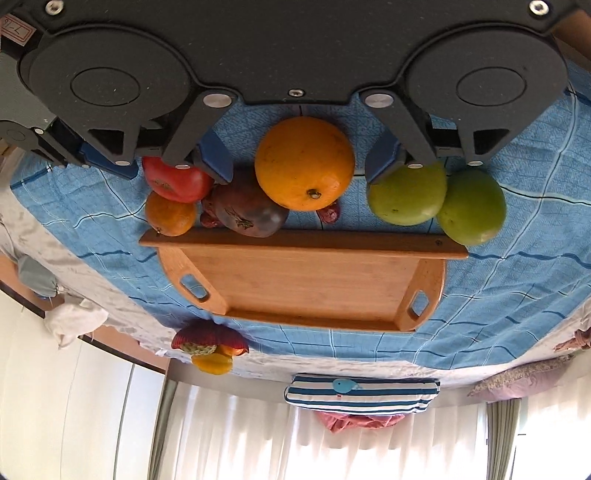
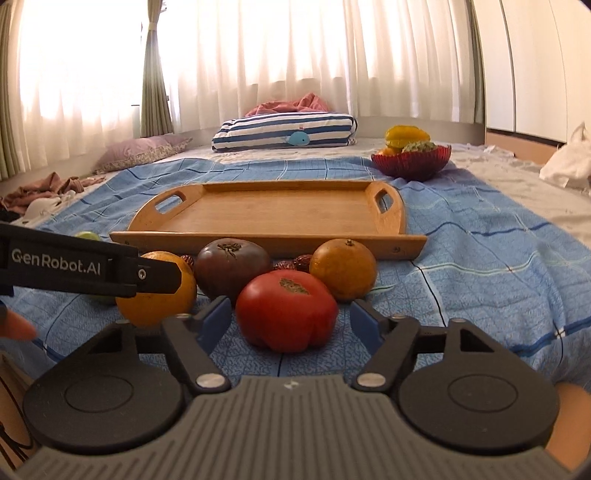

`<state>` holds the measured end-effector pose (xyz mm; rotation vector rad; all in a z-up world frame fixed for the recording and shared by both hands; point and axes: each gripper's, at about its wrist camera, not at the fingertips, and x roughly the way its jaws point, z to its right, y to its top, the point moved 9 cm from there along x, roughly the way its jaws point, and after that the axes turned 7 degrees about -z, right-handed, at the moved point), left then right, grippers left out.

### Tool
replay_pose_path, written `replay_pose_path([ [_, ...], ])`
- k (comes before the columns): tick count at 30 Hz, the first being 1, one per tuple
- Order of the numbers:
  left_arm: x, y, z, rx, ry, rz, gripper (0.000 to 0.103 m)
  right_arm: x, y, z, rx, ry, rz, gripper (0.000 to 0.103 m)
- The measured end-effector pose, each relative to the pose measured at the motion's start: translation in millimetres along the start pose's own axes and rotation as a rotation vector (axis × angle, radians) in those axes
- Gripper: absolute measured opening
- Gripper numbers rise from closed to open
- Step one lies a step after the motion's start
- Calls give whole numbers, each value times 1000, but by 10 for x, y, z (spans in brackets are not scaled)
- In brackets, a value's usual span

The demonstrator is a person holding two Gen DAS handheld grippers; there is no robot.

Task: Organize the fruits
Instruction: 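Move the left tool to the large orange while the right tool moves to the red tomato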

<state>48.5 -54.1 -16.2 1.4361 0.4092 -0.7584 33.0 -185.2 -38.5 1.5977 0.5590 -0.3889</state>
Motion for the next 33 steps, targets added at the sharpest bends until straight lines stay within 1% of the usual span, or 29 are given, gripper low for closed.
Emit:
replay_pose_path([
  [3,28,-8,1,-5,-15,-11,70,7,-4,25,21,8,0,77],
  [10,69,6,-28,-13,0,-8,68,13,-19,30,50,32,-3,73],
  [19,171,-10,-88,-60,-5,-21,68,22,-22,26,69,38,-4,72],
  [33,264,-44,-95,-80,-4,-36,68,54,-21,25,81,44,-9,71],
])
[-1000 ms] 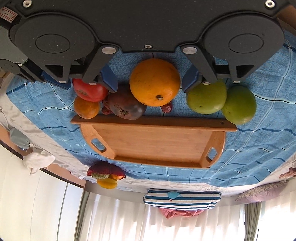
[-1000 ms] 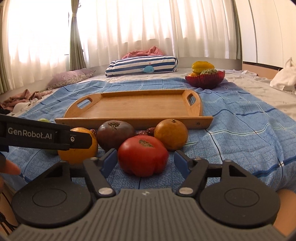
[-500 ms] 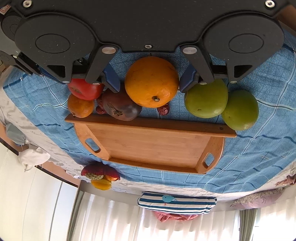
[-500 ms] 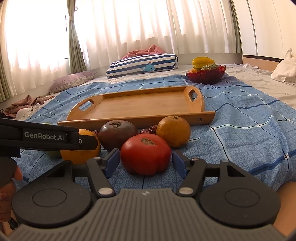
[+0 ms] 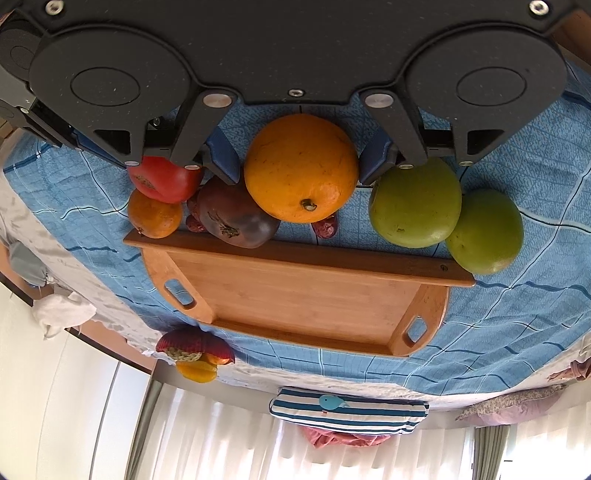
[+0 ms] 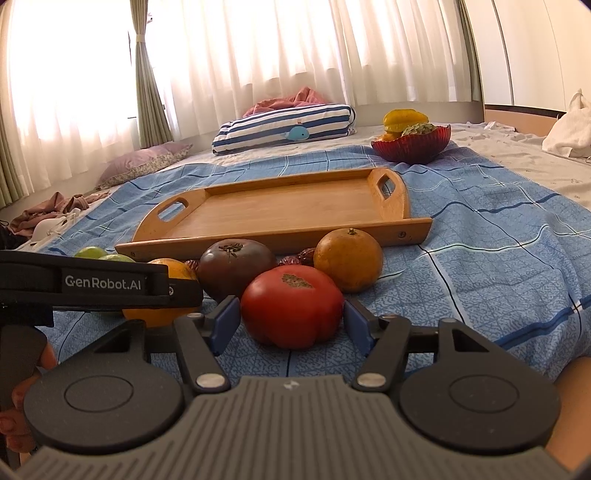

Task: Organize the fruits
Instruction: 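Move the left tool to the large orange while the right tool moves to the red tomato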

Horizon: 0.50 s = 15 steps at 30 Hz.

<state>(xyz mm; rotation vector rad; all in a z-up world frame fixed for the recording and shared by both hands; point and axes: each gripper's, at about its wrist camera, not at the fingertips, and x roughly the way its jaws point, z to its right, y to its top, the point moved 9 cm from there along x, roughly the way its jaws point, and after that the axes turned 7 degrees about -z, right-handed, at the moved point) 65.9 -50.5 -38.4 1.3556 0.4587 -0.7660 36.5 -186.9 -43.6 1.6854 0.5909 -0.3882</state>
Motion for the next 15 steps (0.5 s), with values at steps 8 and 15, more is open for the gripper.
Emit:
replay_pose_path([
  [8,35,7,-13,-9,3,-3,66,9,7,-3,2,0,1,71],
  [15,47,4,-18,-4,10,0,66,29,8,-13,-3,-8,5,73],
])
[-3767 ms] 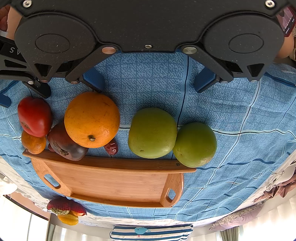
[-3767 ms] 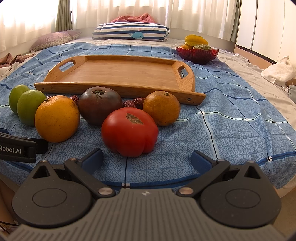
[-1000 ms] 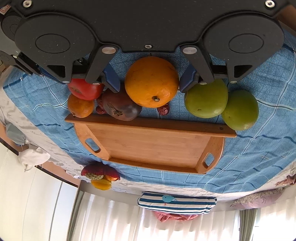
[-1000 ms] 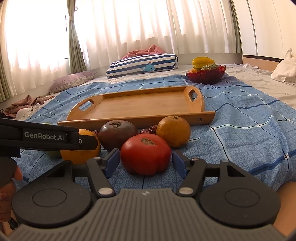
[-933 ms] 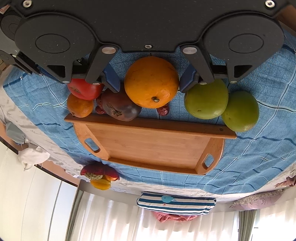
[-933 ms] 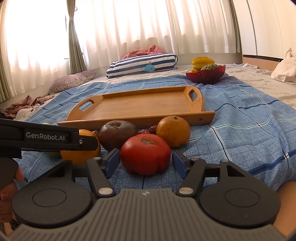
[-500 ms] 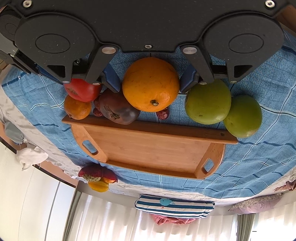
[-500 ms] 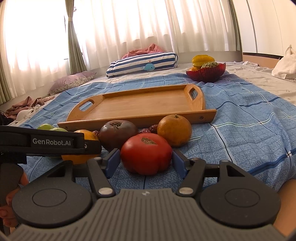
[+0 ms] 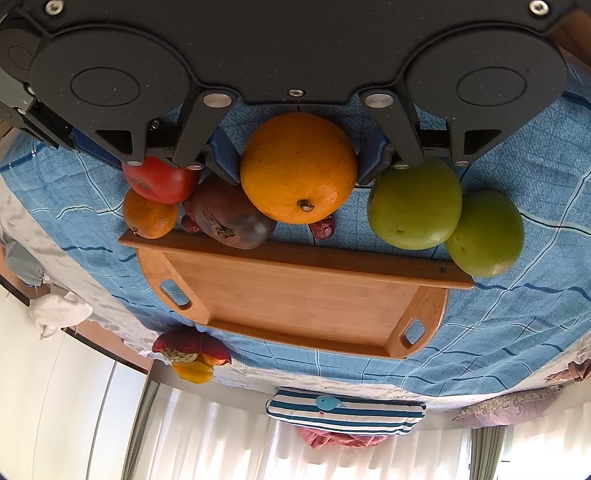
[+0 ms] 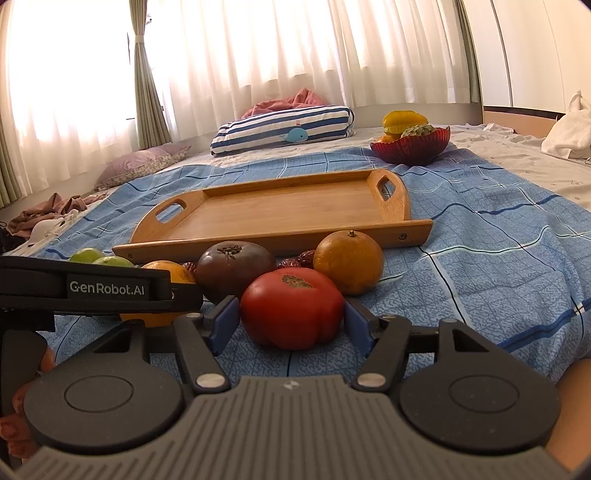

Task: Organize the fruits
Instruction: 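Move the left tool to the large orange while the right tool moves to the red tomato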

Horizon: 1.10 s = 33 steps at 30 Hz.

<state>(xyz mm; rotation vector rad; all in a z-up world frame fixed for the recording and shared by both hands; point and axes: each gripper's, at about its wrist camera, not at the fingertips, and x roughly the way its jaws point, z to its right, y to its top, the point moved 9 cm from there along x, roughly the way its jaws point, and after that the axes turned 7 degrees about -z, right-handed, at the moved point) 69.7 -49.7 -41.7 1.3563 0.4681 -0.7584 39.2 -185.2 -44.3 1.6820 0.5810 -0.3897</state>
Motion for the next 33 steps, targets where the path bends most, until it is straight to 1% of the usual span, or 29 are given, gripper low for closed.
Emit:
replay_pose_path([
  [3,2,-2,5,6,2,2,66,16,7,-6,-5,-4,3,77],
  [12,15,-14,9,3,1,-5,66,101,11,-28,-24,-35,-3,79],
  [23,34,-14,2,-13,-1,-9,66,156,14,-28,-27,-35,-7,79],
  [28,35,-14,4,-11,0,-11,66,151,22,-25,-32,-32,-5,67],
  [33,18,-13,22,-3,11,-10,65,123,22,-27,-19,-25,-6,66],
])
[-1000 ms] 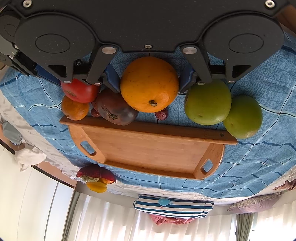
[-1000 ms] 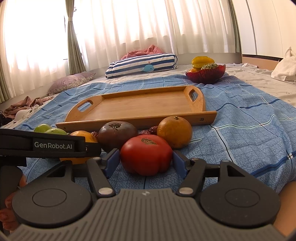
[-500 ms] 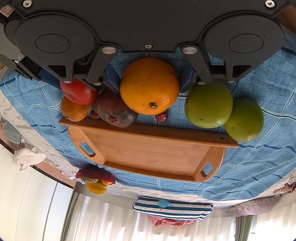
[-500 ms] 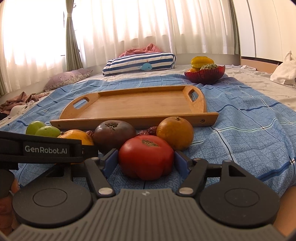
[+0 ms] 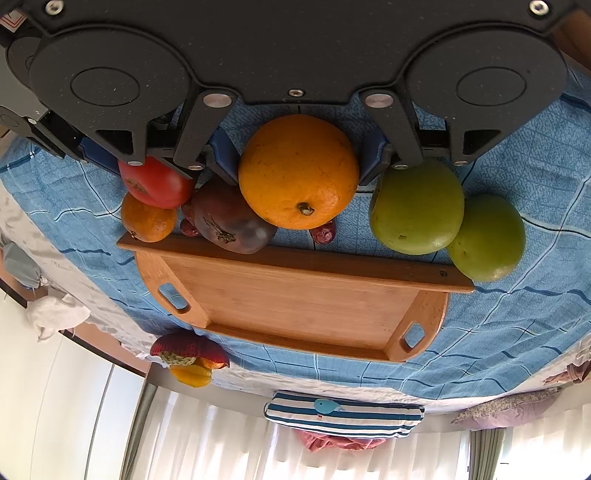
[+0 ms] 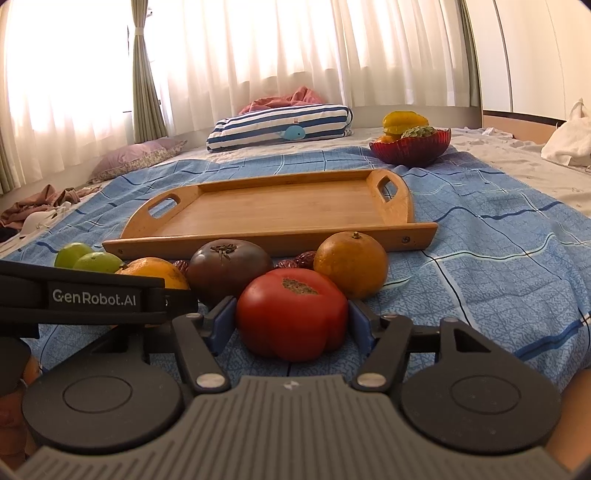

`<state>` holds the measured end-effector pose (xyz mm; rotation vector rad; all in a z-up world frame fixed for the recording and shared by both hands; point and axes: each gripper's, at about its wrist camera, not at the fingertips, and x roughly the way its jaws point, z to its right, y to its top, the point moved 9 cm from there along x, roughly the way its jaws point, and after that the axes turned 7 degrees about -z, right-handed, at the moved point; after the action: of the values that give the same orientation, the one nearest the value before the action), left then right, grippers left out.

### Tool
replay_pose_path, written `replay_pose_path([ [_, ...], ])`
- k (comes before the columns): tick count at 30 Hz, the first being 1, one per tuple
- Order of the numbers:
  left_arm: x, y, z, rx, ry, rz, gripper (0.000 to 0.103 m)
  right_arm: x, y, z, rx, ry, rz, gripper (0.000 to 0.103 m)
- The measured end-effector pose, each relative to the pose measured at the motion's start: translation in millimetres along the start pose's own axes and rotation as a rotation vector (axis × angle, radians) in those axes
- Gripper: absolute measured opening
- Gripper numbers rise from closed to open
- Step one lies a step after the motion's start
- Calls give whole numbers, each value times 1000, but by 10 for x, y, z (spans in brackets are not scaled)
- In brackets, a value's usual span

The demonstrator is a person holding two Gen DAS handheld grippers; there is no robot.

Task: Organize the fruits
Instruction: 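Move the left tool to the large orange while the right tool moves to the red tomato, then grasp and lift the large orange with the left tool while the right tool grasps the tomato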

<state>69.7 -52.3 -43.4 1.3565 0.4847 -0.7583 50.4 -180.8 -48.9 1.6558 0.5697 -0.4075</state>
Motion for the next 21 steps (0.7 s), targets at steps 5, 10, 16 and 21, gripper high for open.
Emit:
replay_pose_path([
  [5,-46,-8,17,6,1,-5,65,-46,-9,6,11,8,3,66],
  [10,-129,-7,56,33,9,3,65,-108,-6,11,13,23,0,66],
  [16,-238,45,84,53,14,37,65,-192,28,49,24,20,22,66],
  [21,-335,121,79,67,23,73,65,-271,98,86,32,13,51,66],
])
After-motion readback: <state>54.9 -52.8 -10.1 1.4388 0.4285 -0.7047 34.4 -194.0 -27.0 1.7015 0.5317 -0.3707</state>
